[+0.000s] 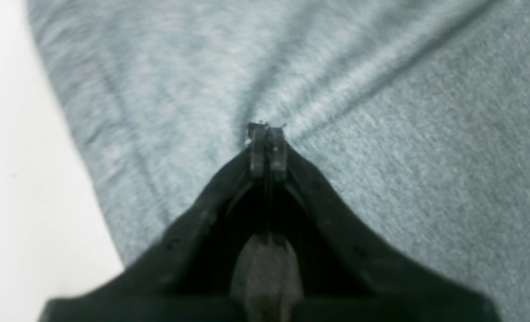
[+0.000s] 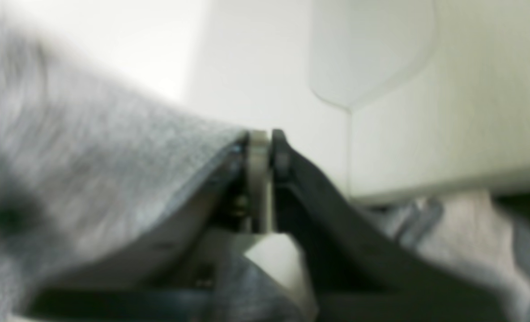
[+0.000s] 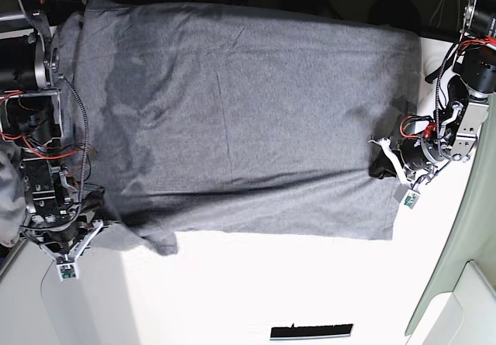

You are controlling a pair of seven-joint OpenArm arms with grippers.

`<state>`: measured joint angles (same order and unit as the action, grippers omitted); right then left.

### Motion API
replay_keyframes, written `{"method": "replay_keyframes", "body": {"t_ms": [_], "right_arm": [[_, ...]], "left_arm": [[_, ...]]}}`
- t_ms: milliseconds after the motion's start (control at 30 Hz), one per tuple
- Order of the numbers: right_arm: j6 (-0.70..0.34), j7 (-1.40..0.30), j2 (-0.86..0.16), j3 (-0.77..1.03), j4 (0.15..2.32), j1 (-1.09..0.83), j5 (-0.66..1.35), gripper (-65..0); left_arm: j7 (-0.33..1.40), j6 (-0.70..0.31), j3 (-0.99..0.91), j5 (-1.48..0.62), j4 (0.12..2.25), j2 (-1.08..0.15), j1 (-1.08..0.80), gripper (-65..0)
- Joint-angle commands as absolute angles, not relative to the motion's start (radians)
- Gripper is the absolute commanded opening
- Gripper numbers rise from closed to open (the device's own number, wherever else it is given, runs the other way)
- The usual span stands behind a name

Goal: Layout the t-shirt on the table in an organized manner, then fold the t-shirt properly
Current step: 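Pinch the shirt edges with both grippers and pull them outward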

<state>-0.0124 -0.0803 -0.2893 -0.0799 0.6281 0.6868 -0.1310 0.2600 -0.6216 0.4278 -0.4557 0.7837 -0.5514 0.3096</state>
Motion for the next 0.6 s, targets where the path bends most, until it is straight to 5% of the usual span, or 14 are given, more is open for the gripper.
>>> {"method": "replay_keyframes", "body": {"t_ms": [0, 67, 100, 367, 467, 567], "right_arm": [[-0.003, -0.056, -0.305, -0.047, 0.647, 0.722, -0.114, -36.7], [0.006, -0.056, -0.305, 0.016, 0.647, 0.72, -0.071, -21.2], [0.004, -0.057, -0.305, 0.044, 0.647, 0.719, -0.044, -20.1], [-0.076, -0.149, -0.294, 0.107, 0.651, 0.691, 0.069, -20.6], [-0.133, -0.178, -0.276, 0.107, 0.696, 0.634, 0.073, -20.8], [-0.188, -0.18, -0.26, 0.105, 0.798, 0.537, 0.102, -20.8]], "left_arm": [[0.37, -0.596, 0.433, -0.384, 0.772, -0.567, 0.294, -65.0], [0.371, -0.596, 0.433, -0.384, 0.772, -0.567, 0.293, -65.0], [0.371, -0.597, 0.433, -0.384, 0.772, -0.568, 0.293, -65.0], [0.386, -0.596, 0.433, -0.385, 0.772, -0.573, 0.294, -65.0], [0.383, -0.623, 0.432, -0.404, 0.79, -0.586, 0.293, -55.7], [0.386, -0.652, 0.432, -0.459, 0.833, -0.613, 0.293, -53.1]]}}
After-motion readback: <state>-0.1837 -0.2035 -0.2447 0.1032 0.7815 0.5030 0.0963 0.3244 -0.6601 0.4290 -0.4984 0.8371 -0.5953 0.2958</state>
